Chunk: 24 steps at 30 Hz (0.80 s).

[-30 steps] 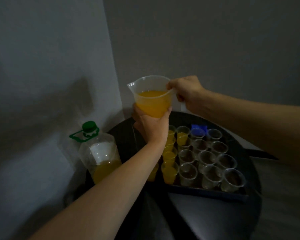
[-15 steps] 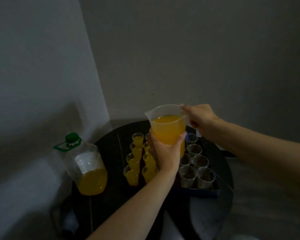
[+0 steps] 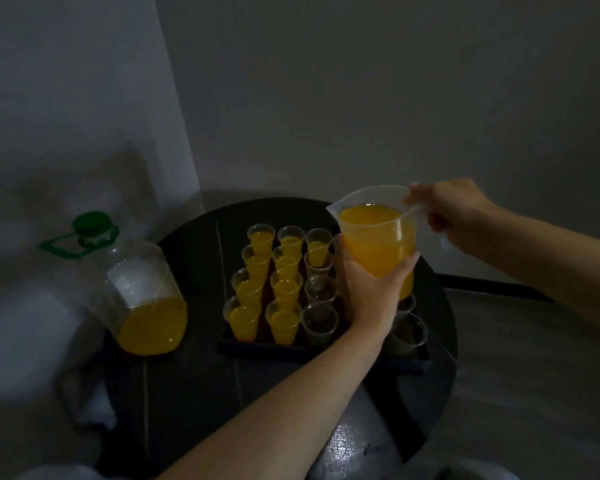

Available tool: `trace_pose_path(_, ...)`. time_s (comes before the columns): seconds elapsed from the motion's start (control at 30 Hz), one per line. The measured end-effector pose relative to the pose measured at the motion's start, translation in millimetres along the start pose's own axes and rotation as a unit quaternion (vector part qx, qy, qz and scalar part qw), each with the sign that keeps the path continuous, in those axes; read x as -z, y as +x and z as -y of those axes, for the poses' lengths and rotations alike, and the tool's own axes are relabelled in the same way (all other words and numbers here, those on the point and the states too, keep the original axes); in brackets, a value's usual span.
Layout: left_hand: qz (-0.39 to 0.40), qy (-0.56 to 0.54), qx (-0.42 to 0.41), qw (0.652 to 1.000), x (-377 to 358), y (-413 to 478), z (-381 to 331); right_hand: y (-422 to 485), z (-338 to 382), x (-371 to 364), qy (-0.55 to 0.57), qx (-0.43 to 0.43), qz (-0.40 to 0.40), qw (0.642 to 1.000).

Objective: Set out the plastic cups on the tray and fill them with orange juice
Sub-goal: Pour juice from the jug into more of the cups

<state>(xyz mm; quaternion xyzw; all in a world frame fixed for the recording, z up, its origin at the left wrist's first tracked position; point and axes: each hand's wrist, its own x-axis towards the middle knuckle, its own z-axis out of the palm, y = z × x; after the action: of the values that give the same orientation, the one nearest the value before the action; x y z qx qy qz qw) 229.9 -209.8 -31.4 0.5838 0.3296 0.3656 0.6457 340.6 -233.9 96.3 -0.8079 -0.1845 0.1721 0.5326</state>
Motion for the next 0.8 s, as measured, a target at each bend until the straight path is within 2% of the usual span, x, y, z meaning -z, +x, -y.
trace_pose_path(0.8, -0.011, -0.031, 0.020, 0.999, -22, 28, 24, 31, 4, -14, -0.080, -0.033, -0.010, 0.996)
